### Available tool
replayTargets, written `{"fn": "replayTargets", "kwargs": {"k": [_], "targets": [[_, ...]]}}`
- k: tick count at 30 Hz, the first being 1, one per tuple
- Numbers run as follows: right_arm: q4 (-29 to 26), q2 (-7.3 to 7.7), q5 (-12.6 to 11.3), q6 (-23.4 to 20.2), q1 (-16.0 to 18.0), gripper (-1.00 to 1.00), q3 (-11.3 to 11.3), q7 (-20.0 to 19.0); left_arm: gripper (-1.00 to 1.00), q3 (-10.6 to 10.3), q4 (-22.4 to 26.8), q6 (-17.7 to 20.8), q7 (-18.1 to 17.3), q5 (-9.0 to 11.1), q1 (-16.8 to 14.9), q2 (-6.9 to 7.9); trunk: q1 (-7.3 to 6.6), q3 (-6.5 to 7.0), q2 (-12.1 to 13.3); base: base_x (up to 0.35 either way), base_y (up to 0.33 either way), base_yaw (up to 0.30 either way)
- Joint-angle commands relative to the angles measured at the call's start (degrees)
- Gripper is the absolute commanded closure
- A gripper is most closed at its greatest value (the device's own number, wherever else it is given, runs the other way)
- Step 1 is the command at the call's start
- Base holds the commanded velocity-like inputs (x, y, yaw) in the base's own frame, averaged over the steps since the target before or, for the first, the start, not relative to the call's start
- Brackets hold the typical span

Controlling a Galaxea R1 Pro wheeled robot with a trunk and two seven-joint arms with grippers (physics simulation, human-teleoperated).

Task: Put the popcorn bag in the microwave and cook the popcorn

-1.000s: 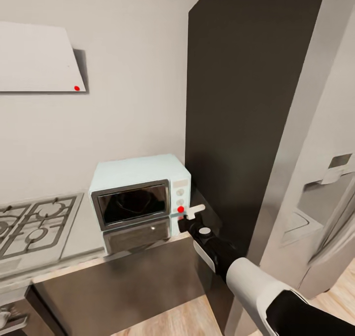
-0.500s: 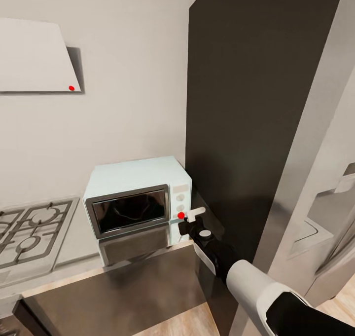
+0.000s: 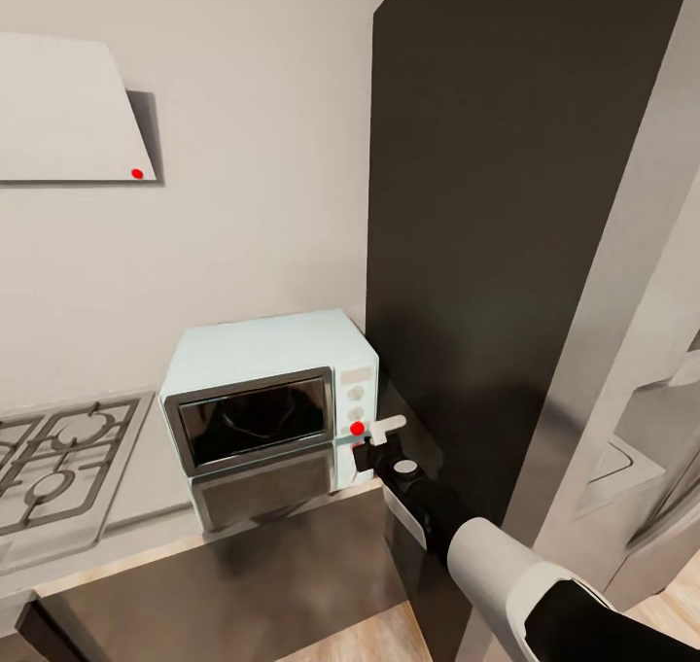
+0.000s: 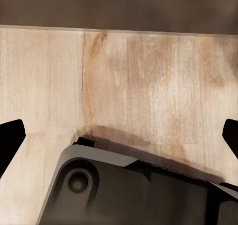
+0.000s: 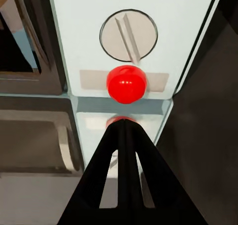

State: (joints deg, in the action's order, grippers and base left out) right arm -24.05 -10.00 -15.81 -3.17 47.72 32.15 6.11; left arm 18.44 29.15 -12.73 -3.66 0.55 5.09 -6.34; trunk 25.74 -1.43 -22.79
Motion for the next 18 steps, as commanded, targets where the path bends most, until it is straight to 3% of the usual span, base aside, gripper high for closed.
{"fn": "replayTargets", "kwargs": {"k": [1, 18], "targets": [[-0.03, 0.0, -0.45, -0.2, 0.09, 1.0, 0.46, 0.48, -1.0, 0.37, 0.11, -0.01, -0.38, 0.03, 0.01, -0.07, 0.04, -0.12, -0.13, 0.002, 0.0, 0.0], [-0.03, 0.0, -0.45, -0.17, 0.09, 1.0, 0.46, 0.47, -1.0, 0.35, 0.11, -0.01, -0.38, 0.03, -0.08, -0.07, 0.04, -0.12, -0.13, 0.099, 0.0, 0.0]]}}
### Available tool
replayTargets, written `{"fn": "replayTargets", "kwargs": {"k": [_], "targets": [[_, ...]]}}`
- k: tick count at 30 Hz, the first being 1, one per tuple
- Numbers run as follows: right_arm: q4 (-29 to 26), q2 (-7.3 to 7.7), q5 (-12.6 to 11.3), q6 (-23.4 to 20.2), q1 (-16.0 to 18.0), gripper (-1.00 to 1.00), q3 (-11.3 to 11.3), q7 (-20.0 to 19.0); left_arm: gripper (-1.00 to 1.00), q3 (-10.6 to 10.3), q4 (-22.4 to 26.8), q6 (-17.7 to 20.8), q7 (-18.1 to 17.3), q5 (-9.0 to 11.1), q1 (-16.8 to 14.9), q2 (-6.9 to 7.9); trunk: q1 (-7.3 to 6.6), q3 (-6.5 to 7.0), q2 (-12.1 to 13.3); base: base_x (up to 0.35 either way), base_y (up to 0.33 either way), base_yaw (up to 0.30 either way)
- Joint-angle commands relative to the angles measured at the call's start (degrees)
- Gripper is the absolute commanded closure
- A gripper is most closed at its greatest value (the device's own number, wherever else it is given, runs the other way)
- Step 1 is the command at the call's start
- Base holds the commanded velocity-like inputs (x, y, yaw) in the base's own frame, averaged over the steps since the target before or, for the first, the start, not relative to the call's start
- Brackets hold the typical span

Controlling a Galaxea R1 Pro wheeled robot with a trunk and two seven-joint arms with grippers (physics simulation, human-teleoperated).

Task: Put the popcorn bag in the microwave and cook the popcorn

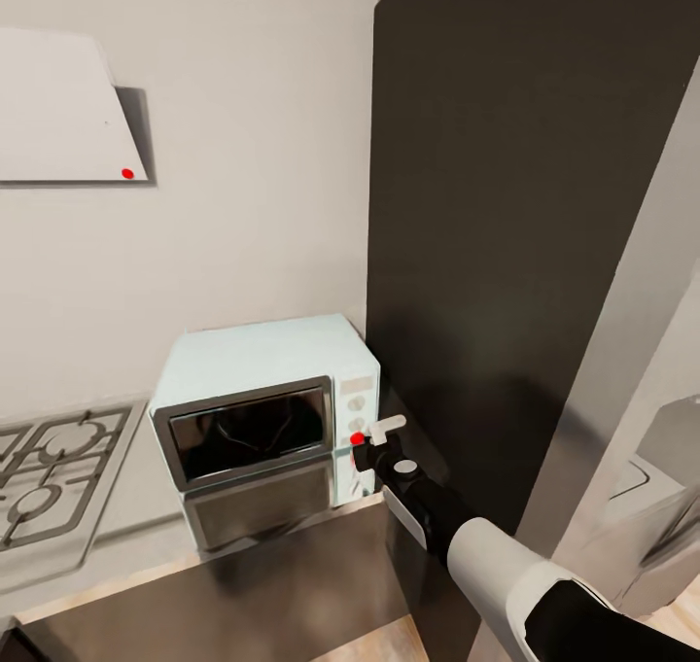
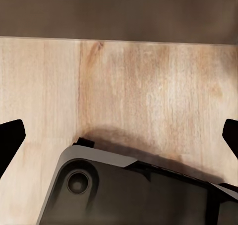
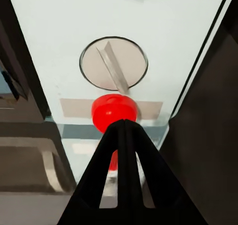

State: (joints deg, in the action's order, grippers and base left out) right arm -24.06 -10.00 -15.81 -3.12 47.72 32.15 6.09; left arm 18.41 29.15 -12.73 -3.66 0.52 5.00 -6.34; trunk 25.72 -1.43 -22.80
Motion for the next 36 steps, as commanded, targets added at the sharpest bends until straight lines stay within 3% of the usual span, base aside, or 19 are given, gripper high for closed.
{"fn": "replayTargets", "kwargs": {"k": [1, 36], "targets": [[-0.02, 0.0, -0.45, -0.22, 0.09, 1.0, 0.46, 0.42, -1.0, 0.36, 0.11, -0.01, -0.38, 0.03, 0.01, -0.07, 0.06, -0.12, -0.12, 0.132, 0.0, 0.0], [0.15, 0.0, -0.45, -0.22, -2.5, 1.0, 0.46, 0.33, -1.0, 0.4, 0.11, -0.01, -0.38, 0.04, -0.04, -0.07, 0.06, -0.12, -0.12, 0.027, 0.008, 0.0]]}}
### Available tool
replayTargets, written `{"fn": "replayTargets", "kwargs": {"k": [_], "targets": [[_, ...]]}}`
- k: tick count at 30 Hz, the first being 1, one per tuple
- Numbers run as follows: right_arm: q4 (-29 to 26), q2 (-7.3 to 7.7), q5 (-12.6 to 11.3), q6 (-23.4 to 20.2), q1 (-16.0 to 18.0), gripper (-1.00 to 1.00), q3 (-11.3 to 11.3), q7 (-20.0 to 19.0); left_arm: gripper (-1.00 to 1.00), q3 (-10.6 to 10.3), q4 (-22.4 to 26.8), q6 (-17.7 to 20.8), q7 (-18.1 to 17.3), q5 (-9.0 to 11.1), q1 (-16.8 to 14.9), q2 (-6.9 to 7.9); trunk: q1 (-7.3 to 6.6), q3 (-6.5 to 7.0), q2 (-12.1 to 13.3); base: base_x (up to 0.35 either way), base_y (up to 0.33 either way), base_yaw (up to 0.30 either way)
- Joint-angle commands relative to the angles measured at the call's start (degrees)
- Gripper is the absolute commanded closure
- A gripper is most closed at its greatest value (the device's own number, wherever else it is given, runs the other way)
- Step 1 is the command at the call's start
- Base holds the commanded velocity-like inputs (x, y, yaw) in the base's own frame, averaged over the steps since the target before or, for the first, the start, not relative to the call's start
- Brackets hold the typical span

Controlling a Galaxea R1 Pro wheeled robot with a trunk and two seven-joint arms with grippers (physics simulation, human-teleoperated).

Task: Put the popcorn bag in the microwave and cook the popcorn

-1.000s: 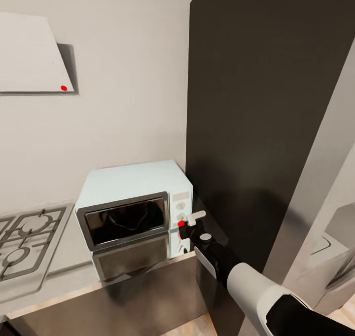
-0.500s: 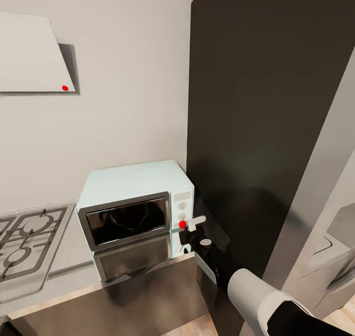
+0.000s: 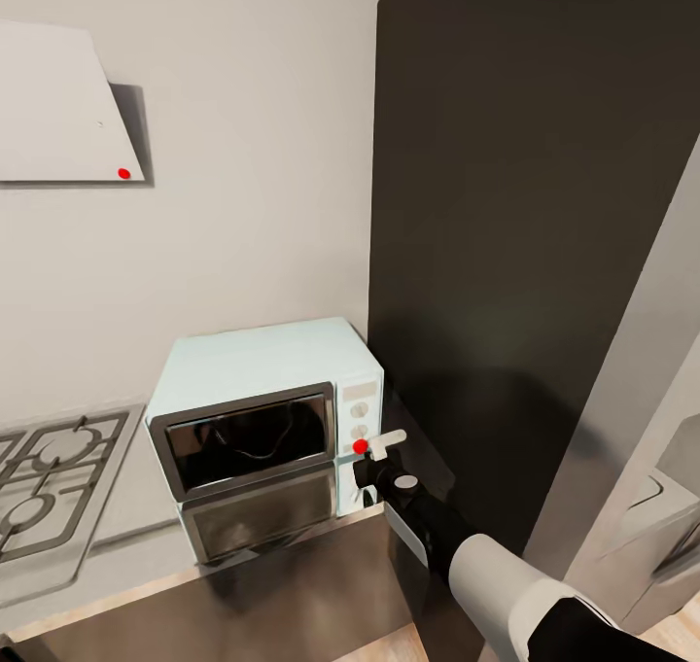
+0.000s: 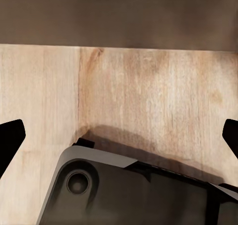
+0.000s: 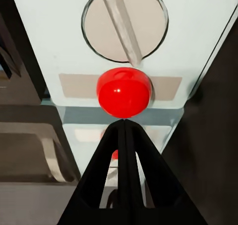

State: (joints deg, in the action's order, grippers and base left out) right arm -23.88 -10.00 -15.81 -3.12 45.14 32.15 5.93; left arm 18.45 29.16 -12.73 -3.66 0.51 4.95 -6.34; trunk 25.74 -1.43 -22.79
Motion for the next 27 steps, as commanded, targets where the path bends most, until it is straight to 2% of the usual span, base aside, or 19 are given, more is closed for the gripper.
{"fn": "replayTargets", "kwargs": {"k": [1, 27], "targets": [[-0.02, 0.0, -0.45, -0.22, 0.08, 1.0, 0.46, 0.48, -1.0, 0.37, 0.11, -0.01, -0.38, 0.04, 0.02, -0.07, 0.04, -0.12, -0.13, 0.002, 0.0, 0.0], [-0.02, 0.0, -0.45, -0.22, 0.08, 1.0, 0.46, 0.48, -1.0, 0.45, 0.11, -0.01, -0.38, 0.1, -0.11, -0.07, 0.04, -0.12, -0.13, 0.053, 0.0, 0.0]]}}
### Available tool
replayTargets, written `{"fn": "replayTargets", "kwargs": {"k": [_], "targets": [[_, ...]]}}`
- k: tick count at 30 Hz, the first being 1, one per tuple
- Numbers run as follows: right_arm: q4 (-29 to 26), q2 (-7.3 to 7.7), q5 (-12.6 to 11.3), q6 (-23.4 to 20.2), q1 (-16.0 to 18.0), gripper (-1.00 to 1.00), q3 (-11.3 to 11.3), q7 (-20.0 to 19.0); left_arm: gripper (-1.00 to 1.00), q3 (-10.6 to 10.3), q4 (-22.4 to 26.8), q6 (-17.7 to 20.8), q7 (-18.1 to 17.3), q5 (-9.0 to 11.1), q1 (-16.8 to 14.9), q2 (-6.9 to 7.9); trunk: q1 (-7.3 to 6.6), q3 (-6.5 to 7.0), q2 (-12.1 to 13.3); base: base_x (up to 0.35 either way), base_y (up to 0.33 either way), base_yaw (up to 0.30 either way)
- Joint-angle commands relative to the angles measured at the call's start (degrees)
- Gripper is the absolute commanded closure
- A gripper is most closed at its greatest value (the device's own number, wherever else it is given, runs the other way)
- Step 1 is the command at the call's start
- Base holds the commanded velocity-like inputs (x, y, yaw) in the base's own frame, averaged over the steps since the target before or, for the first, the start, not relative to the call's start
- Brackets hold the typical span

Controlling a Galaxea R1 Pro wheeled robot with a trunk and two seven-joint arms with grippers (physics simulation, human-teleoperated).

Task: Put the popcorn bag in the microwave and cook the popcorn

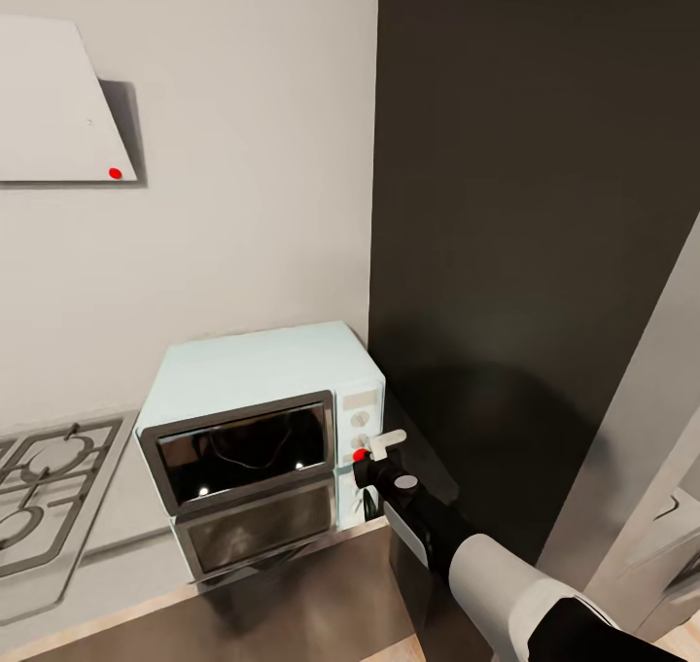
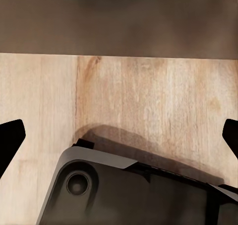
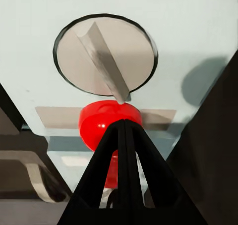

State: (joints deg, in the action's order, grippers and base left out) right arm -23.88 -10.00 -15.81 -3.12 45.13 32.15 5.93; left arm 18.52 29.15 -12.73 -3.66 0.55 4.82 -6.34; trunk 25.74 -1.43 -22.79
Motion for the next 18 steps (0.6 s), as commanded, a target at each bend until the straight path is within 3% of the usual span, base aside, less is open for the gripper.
{"fn": "replayTargets", "kwargs": {"k": [1, 18], "targets": [[-0.02, 0.0, -0.45, -0.22, 0.09, 1.0, 0.46, 0.48, -1.0, 0.36, 0.11, -0.01, -0.38, 0.06, 0.01, -0.07, 0.04, -0.12, -0.13, 0.0, 0.0, 0.0], [-0.02, 0.0, -0.45, -0.22, 0.06, 1.0, 0.46, 0.48, -1.0, 0.37, 0.11, -0.01, -0.38, 0.06, 0.01, -0.07, 0.04, -0.12, -0.13, 0.029, 0.0, 0.0]]}}
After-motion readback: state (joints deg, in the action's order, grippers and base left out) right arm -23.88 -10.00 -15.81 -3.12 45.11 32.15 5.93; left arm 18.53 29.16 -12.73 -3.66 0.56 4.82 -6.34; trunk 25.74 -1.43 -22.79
